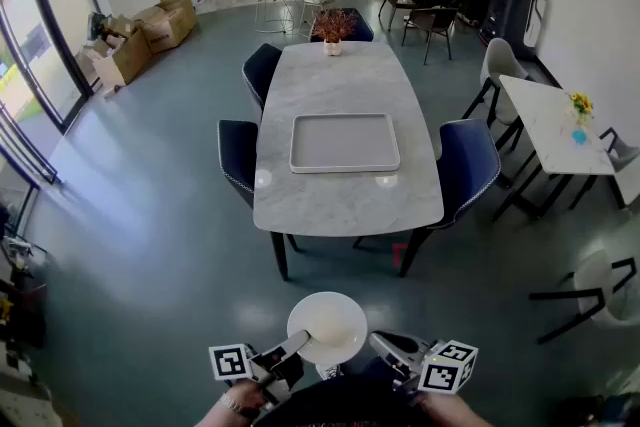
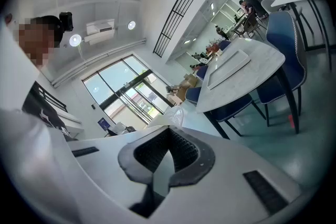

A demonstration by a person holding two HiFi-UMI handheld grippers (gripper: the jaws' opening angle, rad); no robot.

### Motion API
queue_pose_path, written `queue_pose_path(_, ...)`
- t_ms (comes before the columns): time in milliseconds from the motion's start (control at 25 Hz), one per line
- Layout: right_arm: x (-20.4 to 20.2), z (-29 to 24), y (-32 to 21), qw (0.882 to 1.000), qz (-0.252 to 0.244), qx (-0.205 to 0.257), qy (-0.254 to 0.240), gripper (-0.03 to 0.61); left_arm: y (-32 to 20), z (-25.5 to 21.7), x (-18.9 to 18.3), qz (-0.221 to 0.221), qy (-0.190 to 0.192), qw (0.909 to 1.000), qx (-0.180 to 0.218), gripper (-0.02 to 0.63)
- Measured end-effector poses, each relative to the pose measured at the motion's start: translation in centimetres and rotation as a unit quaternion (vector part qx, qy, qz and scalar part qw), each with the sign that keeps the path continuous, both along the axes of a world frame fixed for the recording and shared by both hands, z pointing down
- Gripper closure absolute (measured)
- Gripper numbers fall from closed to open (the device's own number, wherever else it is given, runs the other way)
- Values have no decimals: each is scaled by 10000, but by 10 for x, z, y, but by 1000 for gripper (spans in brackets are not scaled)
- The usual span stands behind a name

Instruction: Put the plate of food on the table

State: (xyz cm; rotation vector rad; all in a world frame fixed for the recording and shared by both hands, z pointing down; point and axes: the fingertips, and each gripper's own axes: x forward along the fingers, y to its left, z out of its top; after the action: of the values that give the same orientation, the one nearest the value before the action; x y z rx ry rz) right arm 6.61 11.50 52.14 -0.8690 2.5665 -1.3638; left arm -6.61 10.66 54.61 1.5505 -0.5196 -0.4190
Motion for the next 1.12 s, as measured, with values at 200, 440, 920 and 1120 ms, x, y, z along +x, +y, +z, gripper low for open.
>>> queue_pose_path(200, 1, -1, 0, 10000, 7, -13, -2, 568, -1, -1, 1, 8, 0, 10000, 21, 584)
queue_pose_path(440, -1, 1, -2, 10000, -44, 3, 2, 568, -3, 3, -1, -29, -3, 10000, -5, 584)
queue_pose_path(920, 10, 4, -27, 9990, 320, -278, -137, 565, -16, -8, -8, -182, 62, 9997, 152, 584)
queue_pose_path(1120, 4, 3, -33, 9990, 248, -311, -217, 524, -17, -10, -7, -191, 86, 9997, 149, 584)
